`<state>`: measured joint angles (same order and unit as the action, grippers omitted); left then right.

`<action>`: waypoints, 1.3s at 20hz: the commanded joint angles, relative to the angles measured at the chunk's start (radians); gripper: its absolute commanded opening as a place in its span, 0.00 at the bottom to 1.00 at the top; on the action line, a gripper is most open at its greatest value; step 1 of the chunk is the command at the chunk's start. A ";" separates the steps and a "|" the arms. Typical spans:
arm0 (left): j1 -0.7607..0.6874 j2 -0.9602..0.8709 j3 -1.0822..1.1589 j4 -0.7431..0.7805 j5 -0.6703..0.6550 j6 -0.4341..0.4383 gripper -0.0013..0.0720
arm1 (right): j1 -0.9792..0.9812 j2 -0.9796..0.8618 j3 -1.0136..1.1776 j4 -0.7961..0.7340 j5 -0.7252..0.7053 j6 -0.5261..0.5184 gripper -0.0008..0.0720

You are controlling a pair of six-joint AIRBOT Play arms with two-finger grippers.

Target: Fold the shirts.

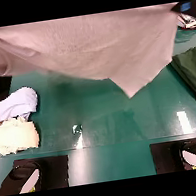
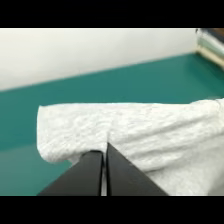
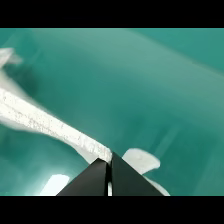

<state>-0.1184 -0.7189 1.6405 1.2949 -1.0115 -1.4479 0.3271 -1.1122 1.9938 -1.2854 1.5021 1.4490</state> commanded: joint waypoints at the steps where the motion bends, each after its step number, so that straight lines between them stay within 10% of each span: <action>1: 0.001 0.063 0.085 0.006 -0.001 -0.048 0.05 | -0.001 0.123 -0.004 -0.050 -0.089 0.024 0.03; 12: 0.001 -0.227 -0.026 0.054 -0.267 -0.036 0.05 | -0.001 -0.170 0.055 -0.055 0.032 0.089 0.03; 24: 0.001 -0.835 -0.216 0.054 0.220 -0.037 0.05 | -0.064 -0.741 -0.077 -0.041 -0.174 0.034 0.03; 25: 0.001 -0.841 -0.216 0.055 0.219 -0.037 0.10 | -0.065 -0.754 -0.077 -0.041 -0.185 0.034 0.03; 26: 0.001 -0.841 -0.215 0.055 0.219 -0.037 0.37 | -0.066 -0.762 -0.076 -0.041 -0.200 0.034 0.04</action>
<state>-0.1181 -1.5127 1.4292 1.3537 -0.8558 -1.4837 0.2703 -1.8111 1.9205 -1.3323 1.3529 1.4857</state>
